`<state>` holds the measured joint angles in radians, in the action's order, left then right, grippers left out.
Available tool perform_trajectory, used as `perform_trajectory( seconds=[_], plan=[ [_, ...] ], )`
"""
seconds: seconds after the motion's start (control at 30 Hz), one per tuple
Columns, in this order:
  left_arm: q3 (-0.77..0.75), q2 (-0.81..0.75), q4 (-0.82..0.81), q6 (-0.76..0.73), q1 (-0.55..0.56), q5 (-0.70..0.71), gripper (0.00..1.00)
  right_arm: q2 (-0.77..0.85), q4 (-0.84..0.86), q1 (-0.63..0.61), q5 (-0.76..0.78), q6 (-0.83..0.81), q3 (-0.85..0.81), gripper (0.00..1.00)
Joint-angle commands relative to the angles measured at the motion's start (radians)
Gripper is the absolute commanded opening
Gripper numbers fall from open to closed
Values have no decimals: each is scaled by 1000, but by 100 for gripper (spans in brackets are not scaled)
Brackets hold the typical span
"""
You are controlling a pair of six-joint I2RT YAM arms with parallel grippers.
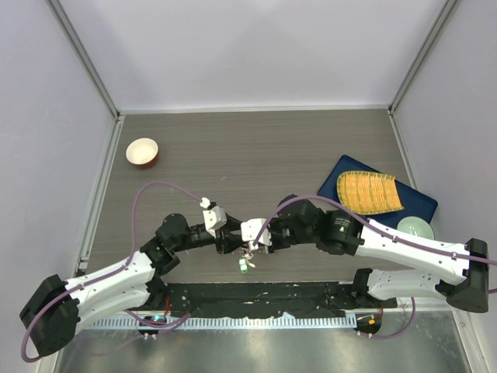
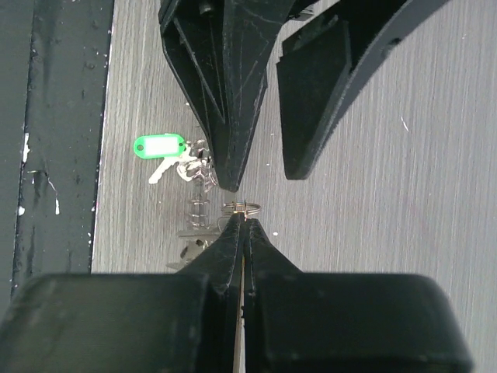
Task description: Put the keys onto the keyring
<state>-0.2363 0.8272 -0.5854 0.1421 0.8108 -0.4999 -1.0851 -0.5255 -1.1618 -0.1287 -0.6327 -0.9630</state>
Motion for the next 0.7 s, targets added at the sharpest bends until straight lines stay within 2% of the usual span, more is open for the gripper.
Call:
perform_trajectory(
  seconds=[0.0,0.1,0.3,0.53,0.67],
  plan=[
    [-78,41,-36,-99,-2,-92,46,7,21,-6,-11,-18,-56,1],
    [-112,81,13,-104,-4,-132,47,7,19,-6,-5,-21,-56,1],
    [-110,104,12,-59,-2,-177,47,2,18,-4,3,-24,-56,1],
    [-95,84,33,-42,-4,-178,52,1,15,-7,18,-27,-54,1],
    [-69,40,32,-65,-4,-120,54,4,1,-6,18,-27,-59,1]
  ],
)
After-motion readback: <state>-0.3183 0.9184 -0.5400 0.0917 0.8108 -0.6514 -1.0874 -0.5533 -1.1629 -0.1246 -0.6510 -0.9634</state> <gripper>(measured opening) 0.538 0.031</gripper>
